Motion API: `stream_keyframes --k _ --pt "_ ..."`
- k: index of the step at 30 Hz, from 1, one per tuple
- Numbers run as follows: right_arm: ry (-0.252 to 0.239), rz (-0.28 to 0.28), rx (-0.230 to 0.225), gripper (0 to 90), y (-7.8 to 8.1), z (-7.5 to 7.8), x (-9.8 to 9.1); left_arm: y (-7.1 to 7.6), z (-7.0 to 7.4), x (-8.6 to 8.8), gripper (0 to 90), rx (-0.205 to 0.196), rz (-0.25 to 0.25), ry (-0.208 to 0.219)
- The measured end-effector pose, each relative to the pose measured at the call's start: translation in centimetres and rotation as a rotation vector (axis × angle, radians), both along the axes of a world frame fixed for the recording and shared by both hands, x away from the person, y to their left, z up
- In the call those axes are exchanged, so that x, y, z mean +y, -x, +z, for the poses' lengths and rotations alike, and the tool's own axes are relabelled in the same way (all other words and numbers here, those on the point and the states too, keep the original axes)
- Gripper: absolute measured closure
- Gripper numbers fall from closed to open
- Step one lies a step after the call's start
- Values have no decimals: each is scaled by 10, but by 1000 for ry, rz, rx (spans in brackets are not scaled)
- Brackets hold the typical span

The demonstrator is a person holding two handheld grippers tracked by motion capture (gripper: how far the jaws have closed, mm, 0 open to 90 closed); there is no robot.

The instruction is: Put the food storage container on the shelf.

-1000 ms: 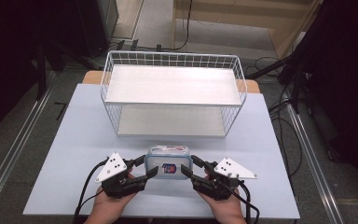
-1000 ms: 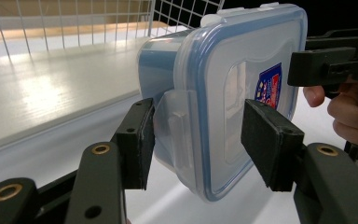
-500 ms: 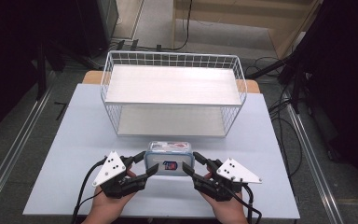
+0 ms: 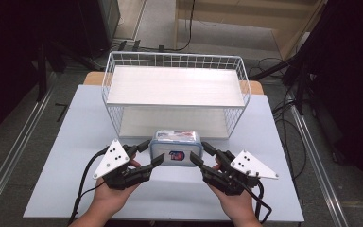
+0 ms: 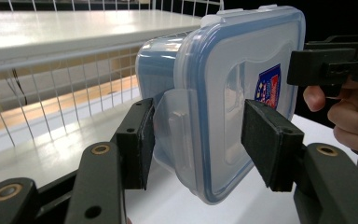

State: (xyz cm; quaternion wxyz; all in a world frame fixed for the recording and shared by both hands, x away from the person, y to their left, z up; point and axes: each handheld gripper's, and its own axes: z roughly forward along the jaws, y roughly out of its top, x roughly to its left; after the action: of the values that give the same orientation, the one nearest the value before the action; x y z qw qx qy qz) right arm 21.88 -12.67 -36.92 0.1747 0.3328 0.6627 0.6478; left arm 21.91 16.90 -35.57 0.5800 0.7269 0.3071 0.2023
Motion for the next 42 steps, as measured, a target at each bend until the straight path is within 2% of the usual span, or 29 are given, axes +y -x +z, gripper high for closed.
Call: stream_keyframes --k 9,15,27,37,42 --pt "-13 -12 -28 522 -10 18 -2 -12 14 -1 459 -9 -6 23" --pt "-13 -16 -52 523 -17 34 -2 -22 28 -1 459 -32 -14 30" --pt "-17 -35 -87 523 -40 57 -5 -52 49 -3 460 -69 -37 45" --pt "-22 -42 -73 523 -67 71 -6 -80 62 -4 460 -47 -44 50" --pt "-20 -34 -31 526 -84 78 -5 -100 70 -1 461 14 -45 62"
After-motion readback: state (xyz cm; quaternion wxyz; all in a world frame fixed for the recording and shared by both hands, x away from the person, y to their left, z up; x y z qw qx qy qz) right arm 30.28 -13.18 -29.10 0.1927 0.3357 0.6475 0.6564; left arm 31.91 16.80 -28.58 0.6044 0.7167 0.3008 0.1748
